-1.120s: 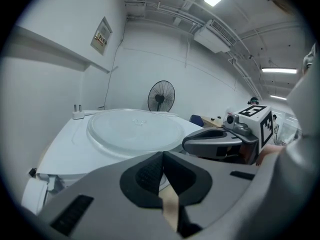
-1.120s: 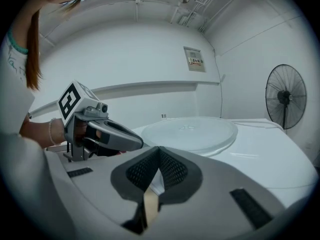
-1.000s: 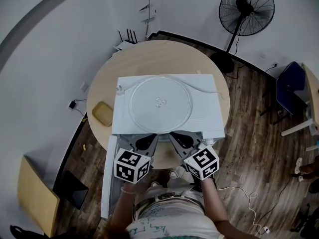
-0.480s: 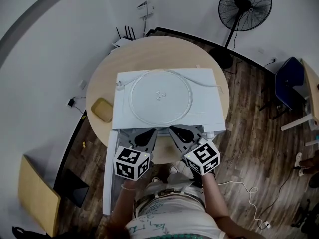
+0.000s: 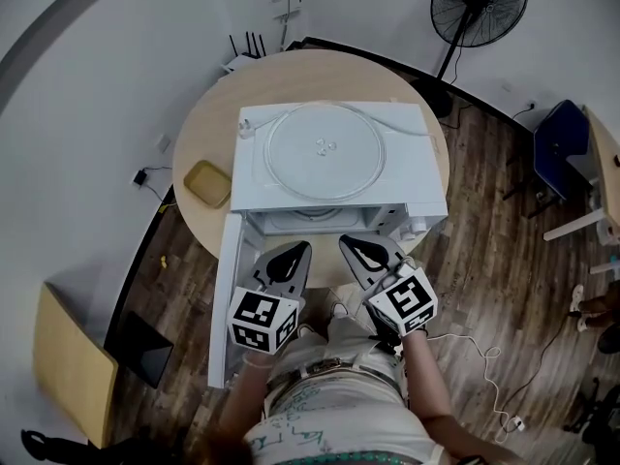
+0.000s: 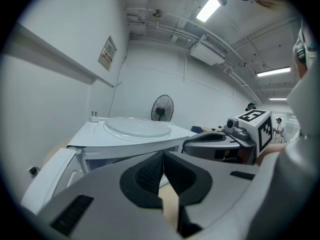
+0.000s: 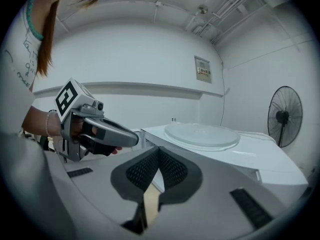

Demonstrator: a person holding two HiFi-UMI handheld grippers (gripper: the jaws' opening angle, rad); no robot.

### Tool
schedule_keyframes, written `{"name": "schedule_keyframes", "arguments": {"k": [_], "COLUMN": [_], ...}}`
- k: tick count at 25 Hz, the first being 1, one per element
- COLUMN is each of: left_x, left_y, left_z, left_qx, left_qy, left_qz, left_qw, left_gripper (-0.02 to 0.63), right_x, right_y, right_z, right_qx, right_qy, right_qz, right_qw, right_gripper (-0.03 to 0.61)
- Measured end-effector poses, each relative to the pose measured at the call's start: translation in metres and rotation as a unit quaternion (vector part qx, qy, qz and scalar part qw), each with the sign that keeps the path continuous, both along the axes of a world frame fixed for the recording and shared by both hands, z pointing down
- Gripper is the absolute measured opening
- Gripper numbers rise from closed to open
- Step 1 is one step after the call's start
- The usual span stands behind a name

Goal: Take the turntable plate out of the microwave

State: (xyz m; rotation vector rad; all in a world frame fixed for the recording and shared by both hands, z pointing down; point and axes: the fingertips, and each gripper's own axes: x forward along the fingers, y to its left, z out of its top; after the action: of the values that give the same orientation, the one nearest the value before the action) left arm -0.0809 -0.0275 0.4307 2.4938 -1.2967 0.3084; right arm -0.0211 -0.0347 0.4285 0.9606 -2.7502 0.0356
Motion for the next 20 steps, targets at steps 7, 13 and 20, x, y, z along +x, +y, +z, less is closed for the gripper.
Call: {"name": "schedule_keyframes", "arguments": {"k": [7,13,20], "left_x": [-0.004,0.001,0.022], "left_y": [0.049,0.068,0.079], "left_z": [-0.019,-0.055,-0.1], "left_qx": [0.043,0.086,0.146], "left_qy": [0.018,0.028,0.028], "left_qz": [0.013,0.02,0.016], "left_qw": [0.9988,0.9957,0.9888], "left_gripper": [0.014,0.014,0.014], "right_x": [-0.018,-0.018,-0.007], "right_y": [0.053,0.074,0.086], "right_z": [-0.021,-0.047,-0.091], "right_qx": [0.021,0.04,0.081], "right_qy": [-0.052,-0.077,-0.096], "right_qz": [0.021,0.034,0.024], "right_qw": [0.998,0.996,0.992], "right_gripper": [-0.009,-0.009,-0.009]}}
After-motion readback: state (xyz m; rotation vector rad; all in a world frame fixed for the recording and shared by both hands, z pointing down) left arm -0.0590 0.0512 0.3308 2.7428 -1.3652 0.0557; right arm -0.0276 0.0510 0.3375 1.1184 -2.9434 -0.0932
